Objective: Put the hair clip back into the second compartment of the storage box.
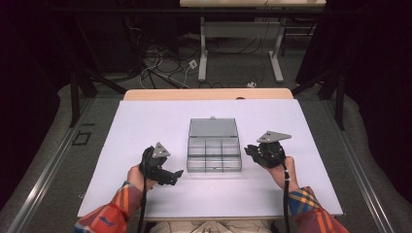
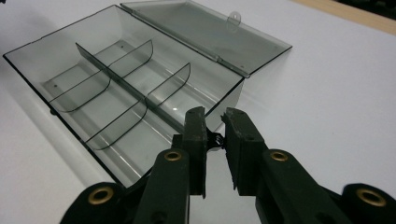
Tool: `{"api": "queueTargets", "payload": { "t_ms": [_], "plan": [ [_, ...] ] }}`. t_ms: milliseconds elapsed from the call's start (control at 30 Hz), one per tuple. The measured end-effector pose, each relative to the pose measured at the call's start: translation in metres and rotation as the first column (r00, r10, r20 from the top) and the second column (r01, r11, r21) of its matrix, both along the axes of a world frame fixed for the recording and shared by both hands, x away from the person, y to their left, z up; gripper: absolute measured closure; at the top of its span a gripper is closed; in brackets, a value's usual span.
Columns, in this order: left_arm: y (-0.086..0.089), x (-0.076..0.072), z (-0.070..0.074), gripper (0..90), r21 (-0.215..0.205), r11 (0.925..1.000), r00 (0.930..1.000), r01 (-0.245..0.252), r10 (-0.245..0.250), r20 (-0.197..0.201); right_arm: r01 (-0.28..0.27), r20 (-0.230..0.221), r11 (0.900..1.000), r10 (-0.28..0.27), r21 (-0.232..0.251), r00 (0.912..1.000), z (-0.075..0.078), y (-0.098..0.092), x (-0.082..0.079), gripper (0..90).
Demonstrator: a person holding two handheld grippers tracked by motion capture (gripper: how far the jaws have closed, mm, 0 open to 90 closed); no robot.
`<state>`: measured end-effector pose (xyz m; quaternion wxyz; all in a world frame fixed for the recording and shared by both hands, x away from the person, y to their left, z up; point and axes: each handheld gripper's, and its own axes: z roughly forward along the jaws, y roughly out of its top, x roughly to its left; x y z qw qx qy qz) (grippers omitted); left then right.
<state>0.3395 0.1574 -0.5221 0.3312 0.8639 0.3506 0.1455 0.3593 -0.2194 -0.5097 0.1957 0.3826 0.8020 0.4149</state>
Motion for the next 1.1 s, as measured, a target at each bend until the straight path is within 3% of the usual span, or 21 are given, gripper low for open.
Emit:
{"api": "queueTargets", "payload": {
  "t_ms": [367, 1100],
  "plan": [
    [0.000, 0.000, 0.000, 1.8, -0.002, 1.0000, 1.0000, 0.003, -0.003, -0.002, 0.001, 0.006, 1.000, -0.001, 0.012, 1.0000, 0.000, 0.007, 0.005, 79.1],
    [0.000, 0.000, -0.001, 1.8, -0.002, 1.0000, 1.0000, -0.001, 0.001, 0.000, -0.010, 0.010, 1.000, 0.010, -0.010, 0.9999, -0.003, 0.026, 0.013, 79.1]
  ]
}}
